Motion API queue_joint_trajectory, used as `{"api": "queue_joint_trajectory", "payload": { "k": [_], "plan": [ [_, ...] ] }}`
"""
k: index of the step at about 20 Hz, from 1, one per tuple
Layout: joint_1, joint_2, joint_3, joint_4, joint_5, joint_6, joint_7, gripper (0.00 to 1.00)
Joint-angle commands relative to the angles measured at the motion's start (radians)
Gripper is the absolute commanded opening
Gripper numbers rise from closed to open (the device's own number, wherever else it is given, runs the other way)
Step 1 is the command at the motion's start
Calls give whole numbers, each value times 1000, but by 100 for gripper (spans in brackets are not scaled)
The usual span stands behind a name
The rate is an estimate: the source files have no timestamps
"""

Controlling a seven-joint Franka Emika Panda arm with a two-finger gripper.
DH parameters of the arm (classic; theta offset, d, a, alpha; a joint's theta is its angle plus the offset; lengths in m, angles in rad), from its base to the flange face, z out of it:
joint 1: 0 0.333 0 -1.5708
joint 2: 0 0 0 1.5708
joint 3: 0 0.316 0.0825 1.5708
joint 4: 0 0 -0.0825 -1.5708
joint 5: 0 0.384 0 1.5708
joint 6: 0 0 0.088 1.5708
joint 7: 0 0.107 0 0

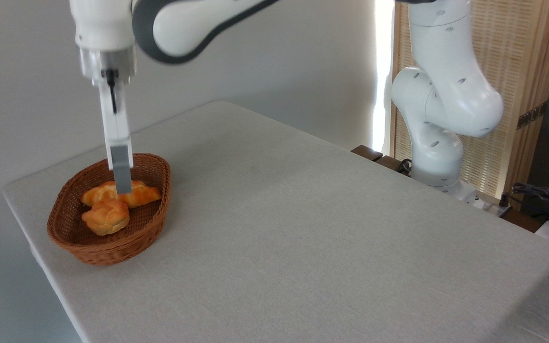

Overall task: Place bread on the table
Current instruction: 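Close the gripper on the round bread roll inside the basket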

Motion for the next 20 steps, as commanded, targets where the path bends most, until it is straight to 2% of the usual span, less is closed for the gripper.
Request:
{"api": "queue_joint_trajectory", "payload": {
  "k": [1, 4, 10, 14, 15, 17, 18, 20],
  "plan": [
    [-1, 73, -56, -55, 9, 212, 7, 100],
    [-2, 104, -65, -91, 10, 317, 7, 100],
    [-2, 139, -78, -101, 75, 331, 27, 100],
    [-2, 157, -78, -103, 76, 338, 25, 97],
    [-2, 159, -78, -104, 76, 354, 25, 84],
    [-2, 162, -78, -115, 78, 389, 27, 51],
    [-1, 162, -78, -115, 78, 392, 27, 39],
    [1, 162, -78, -115, 79, 394, 28, 26]
  ]
}}
